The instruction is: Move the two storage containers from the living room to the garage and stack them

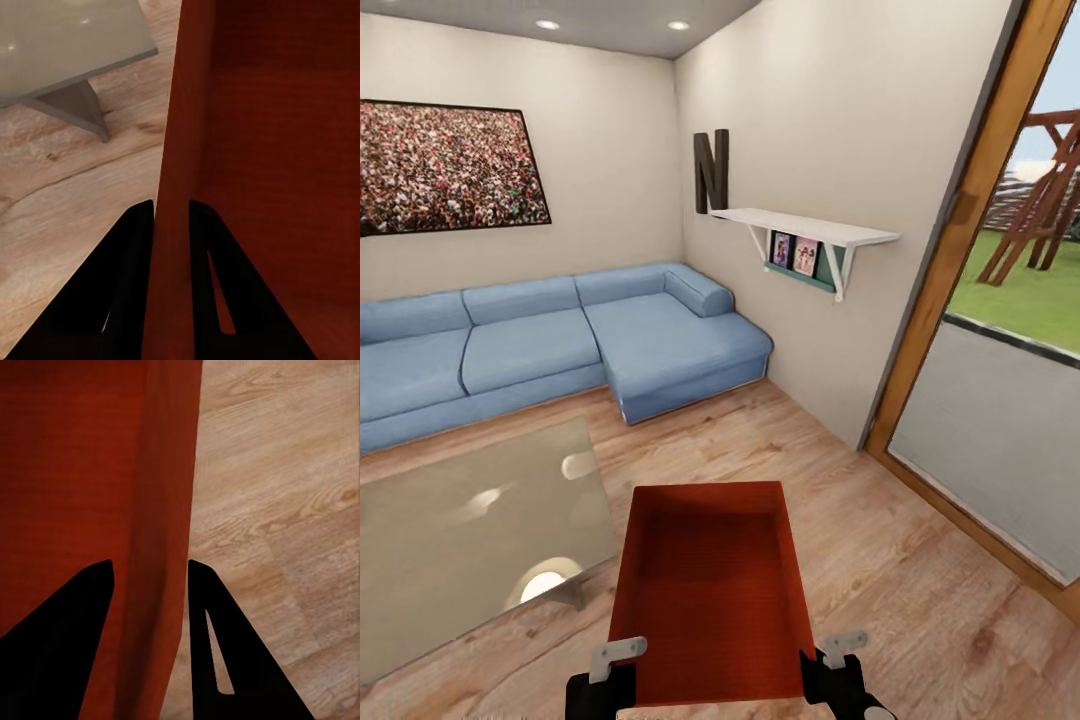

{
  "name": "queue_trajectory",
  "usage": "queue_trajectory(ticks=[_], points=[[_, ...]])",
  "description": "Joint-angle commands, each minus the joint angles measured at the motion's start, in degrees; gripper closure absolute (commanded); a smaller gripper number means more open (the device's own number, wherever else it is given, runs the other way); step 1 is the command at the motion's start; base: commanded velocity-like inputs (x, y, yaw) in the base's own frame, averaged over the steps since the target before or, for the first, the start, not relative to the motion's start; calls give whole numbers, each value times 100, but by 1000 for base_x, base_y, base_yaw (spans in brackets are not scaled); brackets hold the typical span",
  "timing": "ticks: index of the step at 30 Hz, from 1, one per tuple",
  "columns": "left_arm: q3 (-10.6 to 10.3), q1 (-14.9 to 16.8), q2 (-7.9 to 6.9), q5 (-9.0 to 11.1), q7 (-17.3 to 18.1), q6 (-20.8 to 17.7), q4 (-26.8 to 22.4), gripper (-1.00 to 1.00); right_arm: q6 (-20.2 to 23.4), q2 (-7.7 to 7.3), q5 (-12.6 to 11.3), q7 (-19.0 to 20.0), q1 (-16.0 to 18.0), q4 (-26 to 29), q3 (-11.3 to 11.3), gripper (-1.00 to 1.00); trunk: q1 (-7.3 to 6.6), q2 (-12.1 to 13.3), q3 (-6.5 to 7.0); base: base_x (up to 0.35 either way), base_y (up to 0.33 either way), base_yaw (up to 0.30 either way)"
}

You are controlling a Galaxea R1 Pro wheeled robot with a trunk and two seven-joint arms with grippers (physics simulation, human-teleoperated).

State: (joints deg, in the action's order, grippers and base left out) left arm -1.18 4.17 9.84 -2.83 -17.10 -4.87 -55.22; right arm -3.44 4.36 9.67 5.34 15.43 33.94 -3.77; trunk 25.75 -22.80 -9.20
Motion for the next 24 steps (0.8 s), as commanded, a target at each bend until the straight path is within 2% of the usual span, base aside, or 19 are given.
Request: queue_trajectory(ticks=[1,20,24], points=[[-5,5,16,-95,-66,-49,-18,100,-16,110,44,82,2,-6,-46,100,3,-12,-12,0,0,295],[2,5,16,-95,-43,-49,-17,100,-15,108,44,82,0,-10,-45,100,3,-12,-12,0,0,295],[3,5,16,-95,-57,-49,-19,100,-15,108,44,82,1,-10,-45,100,3,-12,-12,0,133,295]])
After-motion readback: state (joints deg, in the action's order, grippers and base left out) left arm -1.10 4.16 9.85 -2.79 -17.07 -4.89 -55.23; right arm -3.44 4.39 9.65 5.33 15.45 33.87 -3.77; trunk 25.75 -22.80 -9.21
